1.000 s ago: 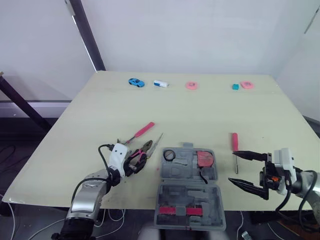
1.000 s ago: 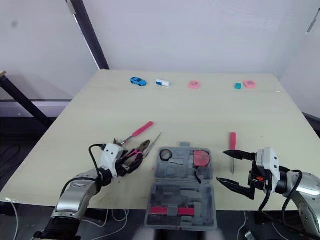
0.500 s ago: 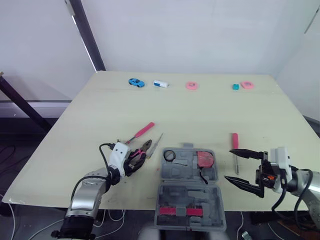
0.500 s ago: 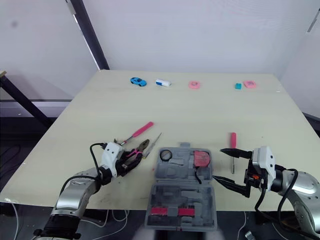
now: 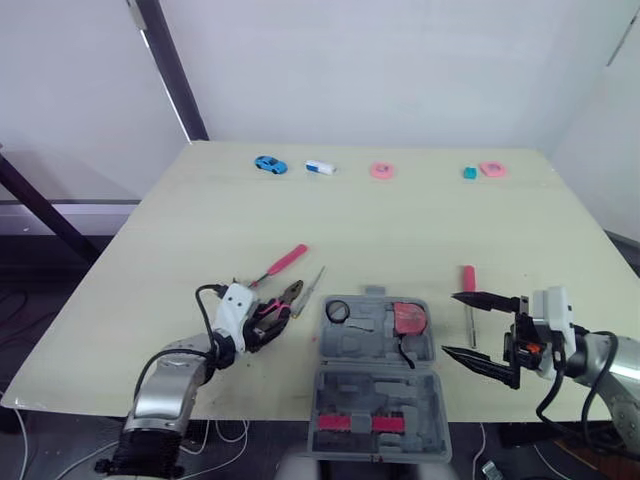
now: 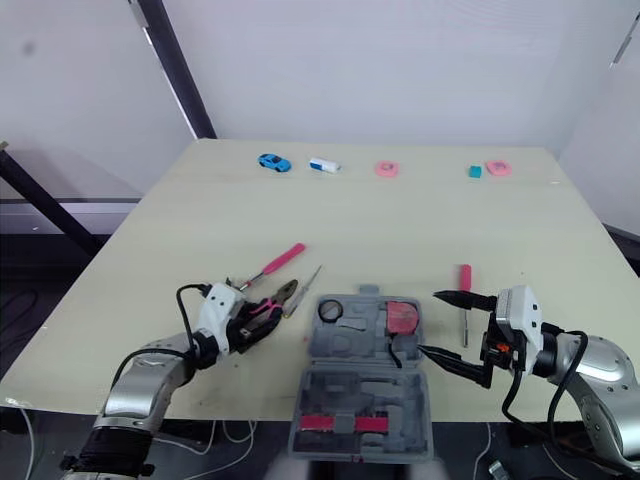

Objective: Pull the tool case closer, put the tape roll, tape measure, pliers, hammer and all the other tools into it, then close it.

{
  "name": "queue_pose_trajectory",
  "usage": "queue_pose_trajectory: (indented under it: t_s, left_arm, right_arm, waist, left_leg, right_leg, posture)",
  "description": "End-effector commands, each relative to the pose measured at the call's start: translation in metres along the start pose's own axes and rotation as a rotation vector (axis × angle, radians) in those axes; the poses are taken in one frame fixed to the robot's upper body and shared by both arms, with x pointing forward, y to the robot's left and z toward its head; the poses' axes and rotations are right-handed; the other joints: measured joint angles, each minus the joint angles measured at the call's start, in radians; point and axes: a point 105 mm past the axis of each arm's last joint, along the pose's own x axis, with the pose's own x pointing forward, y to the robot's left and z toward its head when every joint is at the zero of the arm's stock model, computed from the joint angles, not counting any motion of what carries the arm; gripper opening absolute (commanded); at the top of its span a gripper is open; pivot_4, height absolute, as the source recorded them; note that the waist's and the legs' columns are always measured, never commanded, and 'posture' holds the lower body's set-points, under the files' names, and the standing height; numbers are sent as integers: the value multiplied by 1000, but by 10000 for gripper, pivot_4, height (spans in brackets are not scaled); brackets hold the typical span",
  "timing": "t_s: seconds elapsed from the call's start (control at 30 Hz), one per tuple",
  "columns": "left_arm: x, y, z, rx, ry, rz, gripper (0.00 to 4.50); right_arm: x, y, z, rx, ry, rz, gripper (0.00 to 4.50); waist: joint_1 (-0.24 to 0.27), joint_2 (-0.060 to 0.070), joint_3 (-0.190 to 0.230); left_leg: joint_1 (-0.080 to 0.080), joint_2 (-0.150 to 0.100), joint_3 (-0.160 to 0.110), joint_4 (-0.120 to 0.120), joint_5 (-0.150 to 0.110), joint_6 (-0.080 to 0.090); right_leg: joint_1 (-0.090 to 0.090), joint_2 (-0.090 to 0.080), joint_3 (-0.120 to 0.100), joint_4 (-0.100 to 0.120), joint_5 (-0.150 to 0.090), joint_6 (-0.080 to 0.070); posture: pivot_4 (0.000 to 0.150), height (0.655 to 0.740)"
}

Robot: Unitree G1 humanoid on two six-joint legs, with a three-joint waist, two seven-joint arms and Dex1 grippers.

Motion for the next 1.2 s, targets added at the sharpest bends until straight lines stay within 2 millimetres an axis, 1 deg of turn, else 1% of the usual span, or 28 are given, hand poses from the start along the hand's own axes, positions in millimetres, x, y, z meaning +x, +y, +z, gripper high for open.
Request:
queue_pose_trajectory:
  t_s: [0.03,0.13,0.2,0.27,0.3,0.33,0.37,0.6,0.73,0.77,0.87,0.93,1.03,1.07,1.2]
  left_arm:
    - [0,-7,15,40,-5,-54,27456]
    - [1,-12,11,13,55,-96,27456]
    - [2,-11,10,26,86,-90,27456]
    - [3,-10,11,54,107,-92,37677]
    - [4,-9,13,79,114,-89,41033]
    - [6,-9,14,103,115,-84,43268]
    - [7,-9,16,114,116,-82,44336]
    - [12,-18,22,128,123,-140,44336]
    - [11,-18,23,132,140,-154,44336]
    - [10,-17,23,133,148,-151,41979]
    - [7,-14,19,133,167,-137,32115]
    - [5,-14,17,128,173,-136,32115]
    - [4,-17,16,115,169,-139,24979]
    - [4,-17,17,113,167,-138,24181]
    - [3,-10,23,126,143,-106,24181]
  right_arm:
    - [2,-1,5,-25,-17,0,45000]
    - [2,0,4,-26,-19,-2,45000]
    - [1,0,3,-27,-19,-6,45000]
    - [0,0,3,-29,-18,-12,45000]
    - [0,0,3,-31,-17,-16,45000]
    - [0,0,3,-32,-16,-19,45000]
    - [0,1,3,-33,-15,-21,45000]
    - [2,1,4,-41,-15,-34,45000]
    - [2,1,5,-44,-17,-40,45000]
    - [2,1,5,-44,-18,-41,45000]
    - [1,1,4,-44,-18,-46,45000]
    - [1,1,3,-44,-17,-49,45000]
    - [1,2,2,-44,-19,-48,45000]
    - [1,2,2,-45,-19,-48,45000]
    - [2,2,3,-48,-21,-43,45000]
  waist:
    - [1,0,0]
    - [0,0,0]
    - [1,0,0]
    - [1,0,0]
    - [1,0,0]
    - [1,0,0]
    - [1,0,0]
    - [0,0,0]
    - [0,0,0]
    - [0,0,0]
    - [0,0,0]
    - [-1,0,0]
    - [-2,0,0]
    - [-2,0,0]
    - [-1,0,0]
  left_leg:
    - [0,0,0,0,0,0]
    - [-1,0,0,0,0,0]
    - [0,0,0,0,0,0]
    - [0,0,0,0,0,0]
    - [0,0,0,0,0,0]
    - [0,0,0,0,0,0]
    - [0,0,0,0,0,0]
    - [0,0,0,0,0,0]
    - [0,0,0,0,0,0]
    - [0,0,0,0,0,0]
    - [0,0,0,0,0,0]
    - [0,0,0,0,0,0]
    - [0,0,0,0,0,0]
    - [0,0,0,0,0,0]
    - [0,0,0,0,0,0]
  right_leg:
    - [0,0,0,0,0,0]
    - [0,0,0,0,0,0]
    - [0,0,-1,0,0,0]
    - [0,0,-1,0,0,0]
    - [0,0,-1,0,0,0]
    - [0,0,-1,0,0,0]
    - [0,0,-1,0,0,0]
    - [0,0,0,0,0,0]
    - [0,0,0,0,0,0]
    - [0,0,0,0,0,0]
    - [0,0,0,0,0,0]
    - [0,0,0,0,0,0]
    - [0,0,0,0,0,0]
    - [0,0,0,0,0,0]
    - [0,0,0,0,0,0]
  posture:
    - [1500,7400]
    - [1500,7400]
    - [1500,7400]
    - [1500,7400]
    - [1500,7400]
    - [1500,7400]
    - [1500,7400]
    - [1500,7400]
    - [1500,7400]
    - [1500,7400]
    - [1500,7400]
    - [1500,7400]
    - [1500,7400]
    - [1500,7400]
    - [1500,7400]
